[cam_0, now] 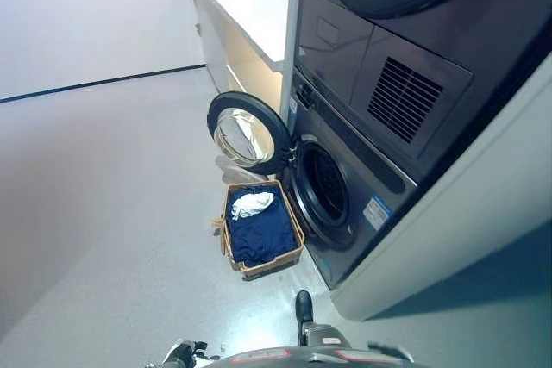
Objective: Put the clothes in the basket into the washing machine.
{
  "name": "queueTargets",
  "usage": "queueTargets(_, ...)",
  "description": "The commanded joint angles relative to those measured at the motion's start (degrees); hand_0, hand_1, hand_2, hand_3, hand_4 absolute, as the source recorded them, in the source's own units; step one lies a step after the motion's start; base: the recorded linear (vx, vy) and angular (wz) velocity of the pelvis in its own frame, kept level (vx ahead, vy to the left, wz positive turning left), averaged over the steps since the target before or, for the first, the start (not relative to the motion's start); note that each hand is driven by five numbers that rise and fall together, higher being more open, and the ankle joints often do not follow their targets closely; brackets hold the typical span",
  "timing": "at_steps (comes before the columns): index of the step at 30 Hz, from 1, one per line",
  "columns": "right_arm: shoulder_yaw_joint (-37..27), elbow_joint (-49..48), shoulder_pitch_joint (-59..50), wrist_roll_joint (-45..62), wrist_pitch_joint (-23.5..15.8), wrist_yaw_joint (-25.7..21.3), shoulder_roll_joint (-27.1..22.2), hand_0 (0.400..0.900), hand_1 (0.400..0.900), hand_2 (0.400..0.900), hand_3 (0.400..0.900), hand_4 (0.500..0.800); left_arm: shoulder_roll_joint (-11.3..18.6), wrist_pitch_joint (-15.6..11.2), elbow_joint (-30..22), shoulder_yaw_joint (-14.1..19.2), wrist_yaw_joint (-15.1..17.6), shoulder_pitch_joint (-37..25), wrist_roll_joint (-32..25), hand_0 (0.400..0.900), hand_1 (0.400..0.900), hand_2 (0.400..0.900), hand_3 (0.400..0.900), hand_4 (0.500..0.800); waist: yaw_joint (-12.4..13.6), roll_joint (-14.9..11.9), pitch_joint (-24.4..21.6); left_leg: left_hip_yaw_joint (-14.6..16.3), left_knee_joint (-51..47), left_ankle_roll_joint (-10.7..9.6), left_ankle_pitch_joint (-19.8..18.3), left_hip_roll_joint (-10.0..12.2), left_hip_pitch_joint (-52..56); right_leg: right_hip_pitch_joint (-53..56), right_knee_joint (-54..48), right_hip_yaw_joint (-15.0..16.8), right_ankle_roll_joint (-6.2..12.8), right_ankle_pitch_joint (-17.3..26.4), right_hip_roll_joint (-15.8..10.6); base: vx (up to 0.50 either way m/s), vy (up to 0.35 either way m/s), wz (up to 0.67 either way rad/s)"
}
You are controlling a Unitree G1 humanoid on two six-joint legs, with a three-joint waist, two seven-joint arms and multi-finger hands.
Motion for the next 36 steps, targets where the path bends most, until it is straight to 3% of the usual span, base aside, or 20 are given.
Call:
queueTargets(1,0.5,1.2,-1.0,0.1,-1.0,-0.5,-0.9,0.9,0.9,0.9,0.9,0.8,1.0,-1.3,1.3,-0.2,-0.2,1.5,-0.3,0.9,0.9,0.9,0.9,0.8,-1.0,0.4,-0.6,2.4,3.9,3.6,-6.1,-6.7,0.1,-5.9,-3.5,2.3,0.4,13.1,-0.3,0.21,-0.066,0.25)
queueTargets(6,0.0,0.8,-0.4,-0.4,-1.0,-0.5,-1.1,0.9,0.9,0.9,0.9,0.8,0.9,-0.9,0.9,0.2,-0.2,1.3,-0.4,0.9,0.9,0.9,0.9,0.8,-0.8,0.4,-1.8,1.3,5.3,3.1,-8.6,-6.1,2.5,-5.5,1.1,-1.8,-0.39,11.5,0.0,0.25,-0.1,0.17)
queueTargets(7,-0.2,0.9,-0.1,-0.7,-1.1,-0.7,-1.3,0.9,0.9,0.9,0.9,0.8,0.7,-0.8,0.4,0.4,-0.2,1.0,-0.4,0.9,0.9,0.9,0.9,0.8,-0.6,0.9,-2.9,1.0,6.0,2.4,-9.5,-4.9,3.6,-5.7,4.5,-5.1,-1.28,8.6,0.8,0.3,-0.15,0.19)
queueTargets(8,0.0,0.9,-0.5,-0.7,-1.2,-0.7,-1.5,0.9,0.9,0.9,0.9,0.8,0.7,-0.8,0.4,0.3,0.0,0.6,-0.6,0.9,0.9,0.9,0.9,0.8,-1.0,1.1,-3.1,0.9,6.8,2.0,-9.2,-4.6,3.6,-6.0,4.9,-4.4,-1.6,9.0,1.5,0.42,-0.235,0.33)
queueTargets(10,-0.3,1.3,-0.5,-0.9,-1.3,-0.6,-1.6,0.9,0.9,0.9,0.9,0.8,0.7,-0.7,0.6,0.5,-0.1,0.3,-0.4,0.9,0.9,0.9,0.9,0.8,-1.1,1.5,-3.7,0.5,7.3,0.8,-7.8,-3.2,3.9,-4.9,4.7,-4.4,-2.26,7.7,2.7,0.27,-0.184,0.29)
queueTargets(12,-1.4,1.1,-0.5,0.2,-1.5,-0.8,-2.4,0.9,0.9,0.9,0.9,0.8,0.9,-0.8,0.3,0.8,0.2,-0.5,-1.2,0.9,0.9,0.9,0.9,0.8,-1.2,2.1,-5.2,0.1,7.2,-1.4,-4.8,-0.2,4.1,-4.2,5.0,-6.9,-3.09,6.1,4.6,0.26,-0.213,0.24)
queueTargets(16,-2.1,1.6,-0.3,1.0,-1.6,-0.9,-3.4,0.9,0.9,0.9,0.9,0.8,1.2,-0.9,-0.2,0.4,0.6,-1.6,-1.2,0.9,0.9,0.9,0.9,0.8,-1.8,2.8,-6.2,-0.4,8.5,-3.3,-2.1,2.1,3.0,-3.6,4.9,-7.4,-4.43,4.3,6.8,0.23,-0.226,0.11)
queueTargets(18,-2.8,1.9,-0.1,1.8,-1.6,-1.0,-4.6,0.9,0.9,0.9,0.9,0.8,1.3,-0.9,-1.3,-0.1,0.9,-2.7,-1.7,0.9,0.9,0.9,0.9,0.8,-1.9,2.9,-6.2,0.0,16.4,-5.3,3.4,2.9,-1.1,-1.6,4.0,-7.1,-6.31,2.6,8.5,0.21,-0.222,-0.01)
queueTargets(19,-2.8,1.9,-0.1,1.8,-1.6,-1.0,-4.6,0.9,0.9,0.9,0.9,0.8,1.3,-0.9,-1.3,-0.1,0.9,-2.7,-1.7,0.9,0.9,0.9,0.9,0.8,-2.0,2.9,-6.2,0.0,16.6,-5.3,3.3,2.9,-1.2,-1.7,4.0,-7.2,-6.32,2.6,8.5,0.17,-0.215,-0.03)
queueTargets(20,-3.1,2.0,0.4,2.3,-1.6,-1.2,-5.2,0.9,0.9,0.9,0.9,0.8,1.9,-1.0,-1.9,-0.5,0.9,-3.6,-1.7,0.9,0.9,0.9,0.9,0.8,-1.9,2.1,-5.4,0.2,25.0,-6.5,7.9,2.1,-5.4,0.4,3.8,-6.6,-7.74,1.4,9.1,0.11,-0.143,-0.04)
queueTargets(23,-3.1,2.0,0.5,2.5,-1.4,-1.4,-5.7,0.9,0.9,0.9,0.9,0.8,2.3,-0.8,-2.2,-0.9,1.0,-4.5,-2.0,0.9,0.9,0.9,0.9,0.8,-1.6,1.1,-4.3,1.8,30.5,-6.9,10.5,2.0,-9.0,2.2,3.9,-6.2,-8.45,0.6,8.9,0.12,-0.172,-0.04)
queueTargets(25,-3.3,2.5,0.6,3.0,-1.1,-1.8,-5.8,0.9,0.9,0.9,0.9,0.8,2.4,-0.7,-2.4,-1.1,0.9,-4.9,-2.1,0.9,0.9,0.9,0.9,0.8,-0.8,-0.3,-3.5,5.0,30.7,-5.1,8.8,3.3,-13.1,4.2,3.6,-5.6,-8.65,-0.2,8.3,0.17,-0.16,-0.22)
queueTargets(26,-3.2,3.0,0.7,3.2,-1.1,-1.9,-5.6,0.9,0.9,0.9,0.9,0.8,2.6,-0.8,-2.0,-0.9,1.1,-4.8,-1.9,0.9,0.9,0.9,0.9,0.8,0.2,-2.0,-3.3,5.9,28.7,-2.9,5.2,2.6,-18.1,5.8,2.9,-4.2,-8.32,-0.9,7.7,0.18,-0.094,-0.33)
queueTargets(29,-2.7,3.3,0.7,3.3,-1.2,-2.0,-5.5,0.9,0.9,0.9,0.9,0.8,2.7,-0.8,-1.4,-0.6,1.3,-4.4,-1.9,0.9,0.9,0.9,0.9,0.8,1.5,-2.7,-2.7,6.1,25.5,-1.9,2.2,3.5,-21.4,7.7,2.5,-2.7,-7.73,-1.9,7.7,0.15,-0.034,-0.38)
queueTargets(31,-2.1,3.1,0.3,3.2,-1.5,-2.3,-5.4,0.9,0.9,0.9,0.9,0.8,2.9,-1.0,-0.8,-0.5,1.5,-4.3,-2.1,0.9,0.9,0.9,0.9,0.8,2.2,-2.6,-2.2,4.4,18.5,-2.4,4.3,5.3,-23.6,8.8,2.7,-1.4,-7.39,-3.1,8.2,0.18,0.03,-0.5)
queueTargets(32,-1.5,2.7,0.2,3.2,-1.7,-2.6,-5.3,0.9,0.9,0.9,0.9,0.8,2.9,-1.1,-0.7,-0.6,1.6,-4.4,-2.5,0.9,0.9,0.9,0.9,0.8,3.0,-1.4,-1.7,1.2,11.6,-3.7,9.3,7.1,-24.3,9.9,2.8,-0.1,-7.27,-4.0,9.4,0.22,0.078,-0.63)
queueTargets(33,-1.2,2.7,0.1,3.1,-1.9,-2.7,-5.2,0.9,0.9,0.9,0.9,0.8,3.0,-1.3,-0.3,-0.5,1.8,-4.3,-2.7,0.9,0.9,0.9,0.9,0.8,3.5,-1.0,-1.4,-0.9,8.3,-4.1,11.2,7.8,-24.8,10.6,2.9,0.8,-7.17,-4.6,10.0,0.17,0.066,-0.49)
queueTargets(36,-0.4,2.4,-0.1,2.7,-2.1,-2.7,-5.1,0.9,0.9,0.9,0.9,0.8,3.0,-1.5,0.1,-0.1,2.1,-4.0,-3.3,0.9,0.9,0.9,0.9,0.8,4.0,-0.1,-1.3,-3.5,4.1,-4.8,12.8,9.0,-25.0,12.0,3.6,3.0,-6.86,-6.3,10.3,0.19,0.083,-0.53)
